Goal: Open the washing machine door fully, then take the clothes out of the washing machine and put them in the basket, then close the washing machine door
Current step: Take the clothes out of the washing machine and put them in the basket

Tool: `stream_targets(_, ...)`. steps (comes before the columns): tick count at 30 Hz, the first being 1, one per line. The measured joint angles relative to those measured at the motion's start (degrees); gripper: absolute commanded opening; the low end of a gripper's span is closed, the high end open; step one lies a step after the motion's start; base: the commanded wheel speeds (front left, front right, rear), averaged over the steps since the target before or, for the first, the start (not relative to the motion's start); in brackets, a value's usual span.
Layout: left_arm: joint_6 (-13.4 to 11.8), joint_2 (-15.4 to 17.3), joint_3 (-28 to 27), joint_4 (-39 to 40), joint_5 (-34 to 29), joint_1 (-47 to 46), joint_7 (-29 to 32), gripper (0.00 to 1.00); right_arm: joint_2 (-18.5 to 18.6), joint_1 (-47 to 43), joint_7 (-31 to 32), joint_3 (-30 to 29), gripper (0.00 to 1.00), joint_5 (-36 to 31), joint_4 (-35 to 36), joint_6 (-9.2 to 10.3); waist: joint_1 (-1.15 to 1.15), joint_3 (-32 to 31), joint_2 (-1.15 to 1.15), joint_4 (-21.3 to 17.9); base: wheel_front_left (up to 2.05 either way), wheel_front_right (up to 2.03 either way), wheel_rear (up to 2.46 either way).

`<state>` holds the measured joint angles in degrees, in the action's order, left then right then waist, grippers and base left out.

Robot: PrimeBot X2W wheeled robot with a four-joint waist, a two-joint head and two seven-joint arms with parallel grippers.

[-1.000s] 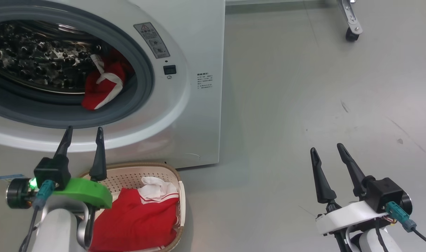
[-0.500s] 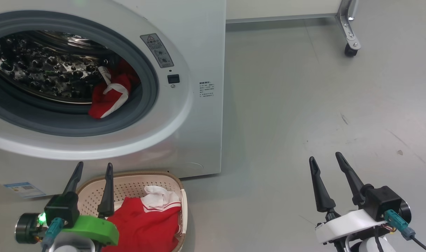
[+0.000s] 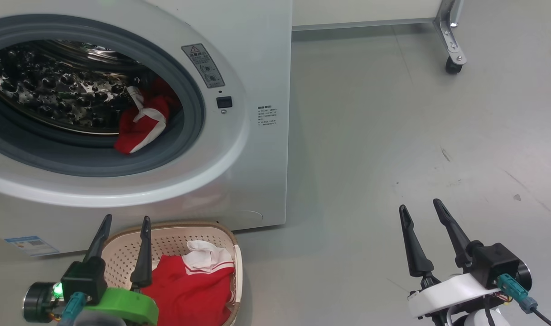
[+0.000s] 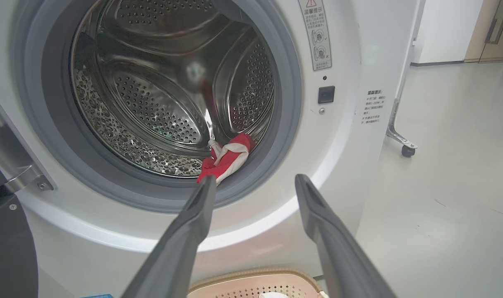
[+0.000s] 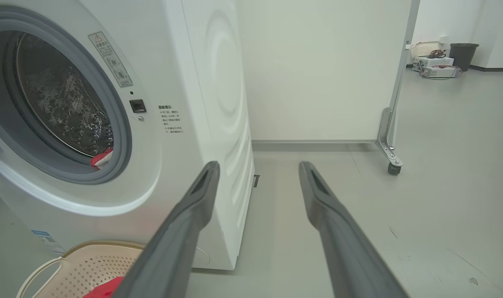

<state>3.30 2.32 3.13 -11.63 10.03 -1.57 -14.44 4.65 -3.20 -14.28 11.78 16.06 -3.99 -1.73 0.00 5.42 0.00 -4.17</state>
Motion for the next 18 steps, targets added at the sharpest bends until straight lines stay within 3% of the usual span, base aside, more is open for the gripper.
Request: stream_targets(18, -1.3, 0.0, 2.2, 2.0, 2.1, 1.9, 0.0, 1.00, 0.0, -0.6, 0.0, 0.2, 1.00, 0.0, 0.6, -0.18, 0.00, 0.2, 0.00, -0.2, 0.00, 0.00, 0.00)
